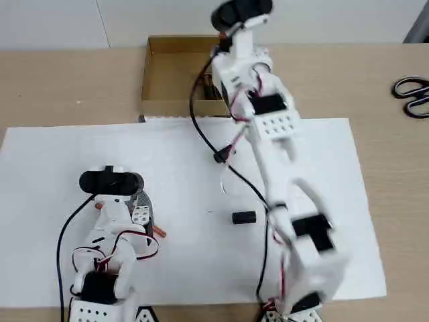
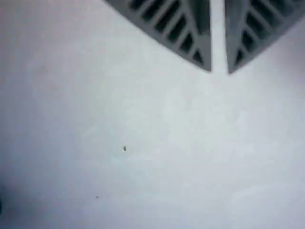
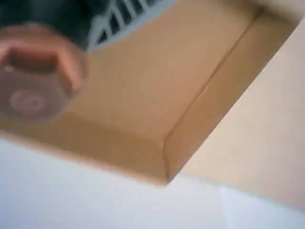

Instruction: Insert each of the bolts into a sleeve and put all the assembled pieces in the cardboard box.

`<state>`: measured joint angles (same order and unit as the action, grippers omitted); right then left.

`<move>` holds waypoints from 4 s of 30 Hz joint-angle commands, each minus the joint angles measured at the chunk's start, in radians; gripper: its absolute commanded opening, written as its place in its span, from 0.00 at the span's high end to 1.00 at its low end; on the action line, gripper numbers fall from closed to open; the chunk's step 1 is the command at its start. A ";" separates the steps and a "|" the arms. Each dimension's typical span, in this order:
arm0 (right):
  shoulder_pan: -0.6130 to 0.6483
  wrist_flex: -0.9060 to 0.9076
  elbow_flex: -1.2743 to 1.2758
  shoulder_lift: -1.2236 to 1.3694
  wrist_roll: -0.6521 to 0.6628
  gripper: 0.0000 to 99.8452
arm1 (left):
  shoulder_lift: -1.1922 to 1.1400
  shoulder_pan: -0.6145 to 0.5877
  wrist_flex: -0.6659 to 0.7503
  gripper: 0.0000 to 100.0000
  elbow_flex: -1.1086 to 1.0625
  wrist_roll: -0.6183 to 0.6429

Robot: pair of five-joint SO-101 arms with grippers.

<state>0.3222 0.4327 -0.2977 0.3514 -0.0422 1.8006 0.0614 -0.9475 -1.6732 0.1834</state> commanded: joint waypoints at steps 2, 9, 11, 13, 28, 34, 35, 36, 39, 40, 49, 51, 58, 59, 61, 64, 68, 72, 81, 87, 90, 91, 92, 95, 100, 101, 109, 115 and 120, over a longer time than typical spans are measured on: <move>0.028 -0.027 -0.331 0.219 -0.011 1.00 | 0.009 -0.005 0.025 0.99 0.007 -0.003; 0.081 -0.027 -0.482 0.407 0.005 1.00 | 0.009 -0.005 0.023 0.99 0.007 -0.003; 0.094 -0.027 -0.482 0.443 0.054 1.00 | 0.009 -0.005 0.021 0.99 0.007 -0.003; 0.107 -0.027 -0.482 0.470 0.094 1.00 | 0.009 -0.005 0.021 0.99 0.007 -0.002; 0.133 0.157 -0.488 0.467 0.146 0.77 | 0.009 -0.005 0.020 0.99 0.007 -0.002; 0.137 0.298 -0.488 0.318 0.147 0.77 | 0.009 -0.005 0.020 0.99 0.007 -0.002; 0.137 0.332 -0.488 0.298 0.146 0.77 | 0.009 -0.005 0.020 0.99 0.007 -0.002; 0.137 0.367 -0.488 0.278 0.146 0.77 | 0.009 -0.005 0.020 0.99 0.007 -0.002; 0.136 0.489 -0.488 0.222 0.144 0.77 | 0.009 -0.005 0.020 0.99 0.007 -0.002; 0.136 0.542 -0.488 0.203 0.144 0.77 | 0.009 -0.005 0.020 0.99 0.007 -0.002; 0.134 1.007 -0.488 0.147 -0.087 0.77 | 0.009 -0.005 0.020 0.99 0.007 -0.002; 0.137 1.095 -0.488 0.147 -0.149 0.77 | 0.009 -0.005 0.020 0.99 0.007 0.023; 0.133 1.244 -0.488 0.145 -0.351 0.77 | 0.009 -0.005 0.017 0.99 0.005 0.095; 0.133 1.248 -0.488 0.143 -0.387 0.77 | 0.009 -0.005 0.017 0.99 0.005 0.095; 0.133 1.242 -0.488 0.142 -0.443 0.77 | 0.009 -0.005 0.017 0.99 0.005 0.095; 0.137 1.227 -0.488 0.150 -0.509 0.77 | 0.009 -0.005 0.017 0.99 0.005 0.095; 0.131 1.181 -0.488 0.153 -0.580 0.77 | 0.009 -0.005 0.017 0.99 0.005 0.095; 0.114 1.101 -0.486 0.153 -0.703 0.77 | 0.009 -0.005 0.012 0.99 0.005 0.095; 0.116 1.035 -0.486 0.268 -0.852 0.77 | 0.009 -0.005 0.012 0.99 0.005 0.097; 0.122 1.036 -0.486 0.292 -0.921 0.77 | 0.009 -0.005 0.012 0.99 0.005 0.097; 0.122 1.036 -0.486 0.294 -0.922 0.77 | 0.009 -0.005 0.012 0.99 0.005 0.097; 0.122 1.036 -0.486 0.297 -0.922 0.77 | 0.009 -0.005 0.012 0.99 0.005 0.097; 0.122 1.036 -0.485 0.298 -0.925 0.77 | 0.009 -0.005 0.012 0.99 0.005 0.097; 0.122 1.036 -0.482 0.298 -0.948 0.77 | 0.009 -0.005 0.012 0.99 0.005 0.097; 0.148 1.112 -0.482 0.300 -0.950 0.77 | 0.009 -0.005 0.012 0.99 0.005 0.095; 0.150 1.129 -0.482 0.302 -0.950 0.77 | 0.009 -0.005 0.012 0.99 0.005 0.095; 0.156 1.144 -0.482 0.374 -0.950 0.77 | 0.009 -0.005 0.012 0.99 0.007 0.095; 0.148 1.110 -0.485 0.404 -0.951 0.77 | 0.009 -0.005 0.012 0.99 0.007 0.094; 0.107 1.059 -0.485 0.430 -0.950 0.77 | 0.009 -0.005 0.011 0.99 0.007 0.094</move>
<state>0.4603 1.5236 -0.7426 0.7841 -0.9858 1.8006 0.0614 -0.9475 -1.6732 0.2739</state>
